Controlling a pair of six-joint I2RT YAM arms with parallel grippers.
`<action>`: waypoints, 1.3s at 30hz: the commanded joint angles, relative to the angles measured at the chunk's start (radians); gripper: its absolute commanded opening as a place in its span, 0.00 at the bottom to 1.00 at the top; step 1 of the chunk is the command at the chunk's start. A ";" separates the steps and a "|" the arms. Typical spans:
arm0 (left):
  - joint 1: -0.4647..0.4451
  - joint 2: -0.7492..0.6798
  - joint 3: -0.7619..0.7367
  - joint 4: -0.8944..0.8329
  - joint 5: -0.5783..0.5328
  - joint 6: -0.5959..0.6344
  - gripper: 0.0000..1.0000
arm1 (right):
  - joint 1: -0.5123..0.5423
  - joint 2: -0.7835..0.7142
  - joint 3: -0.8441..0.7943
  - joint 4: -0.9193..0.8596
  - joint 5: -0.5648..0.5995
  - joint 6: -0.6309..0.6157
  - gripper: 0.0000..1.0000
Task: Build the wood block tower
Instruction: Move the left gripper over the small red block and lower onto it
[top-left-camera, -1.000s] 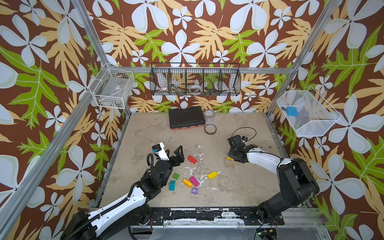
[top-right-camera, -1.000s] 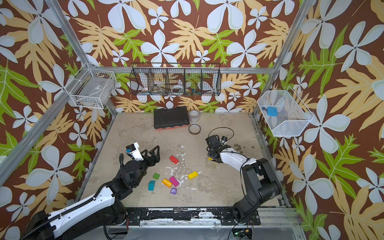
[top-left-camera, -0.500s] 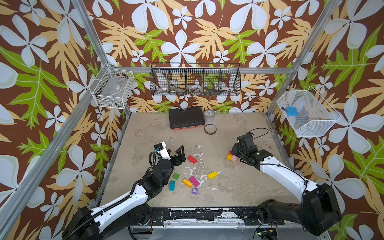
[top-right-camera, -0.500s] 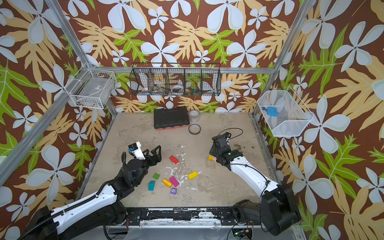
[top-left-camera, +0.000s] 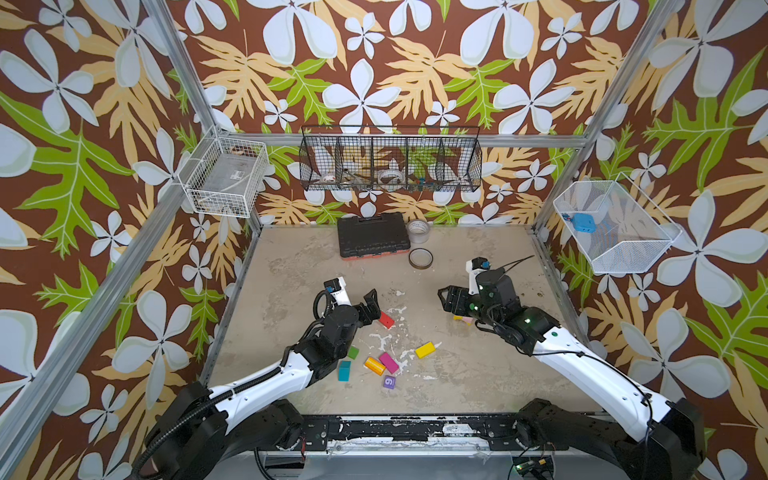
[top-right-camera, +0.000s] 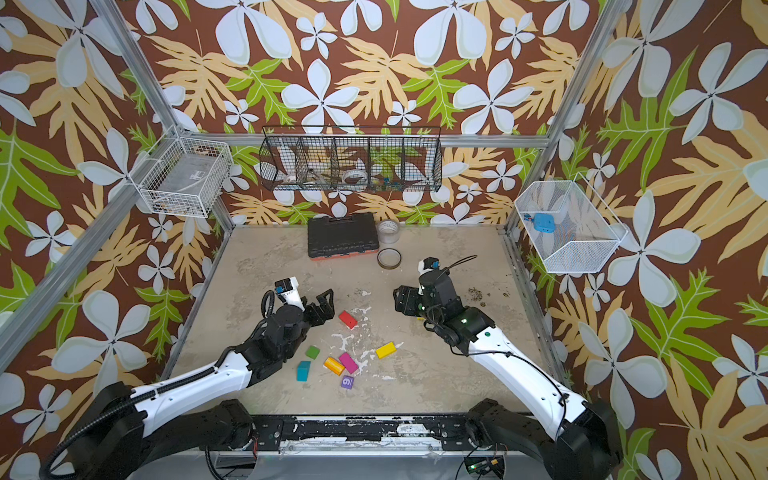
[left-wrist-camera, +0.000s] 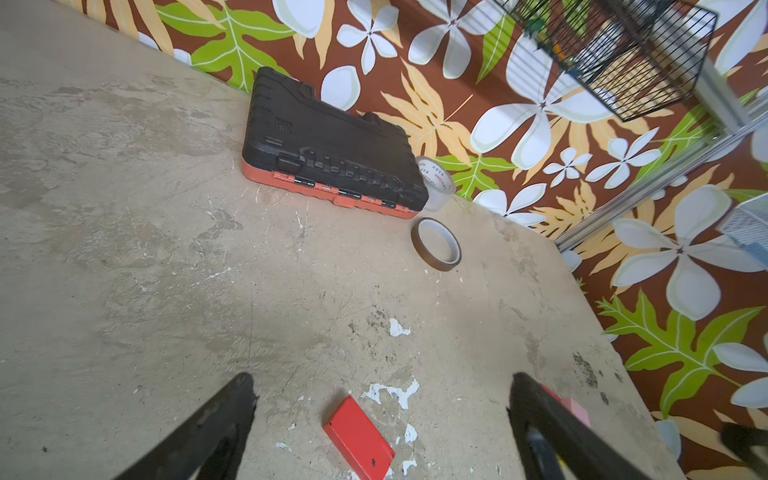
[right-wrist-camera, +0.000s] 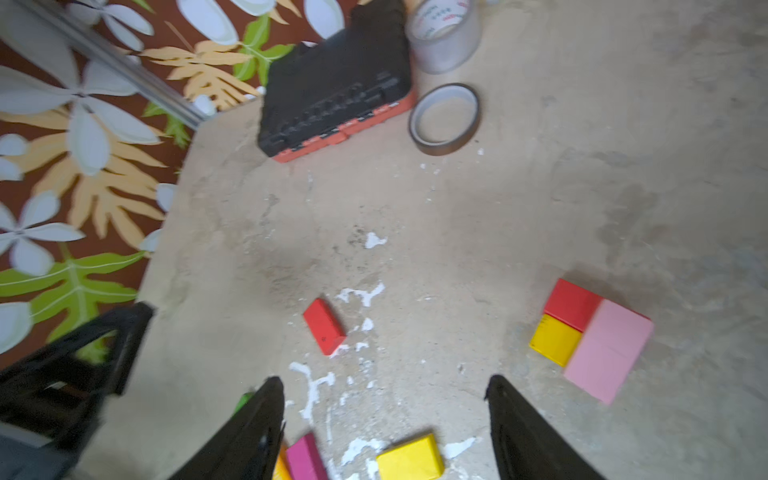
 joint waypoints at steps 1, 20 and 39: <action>0.021 0.050 0.032 -0.057 0.028 -0.027 0.96 | 0.006 -0.024 0.083 -0.042 -0.135 -0.003 0.75; 0.088 0.398 0.274 -0.344 0.194 -0.174 0.87 | -0.033 -0.232 -0.163 0.164 0.268 -0.103 0.97; -0.047 0.624 0.569 -0.815 0.205 -0.401 0.77 | -0.032 -0.184 -0.129 0.121 0.237 -0.090 0.94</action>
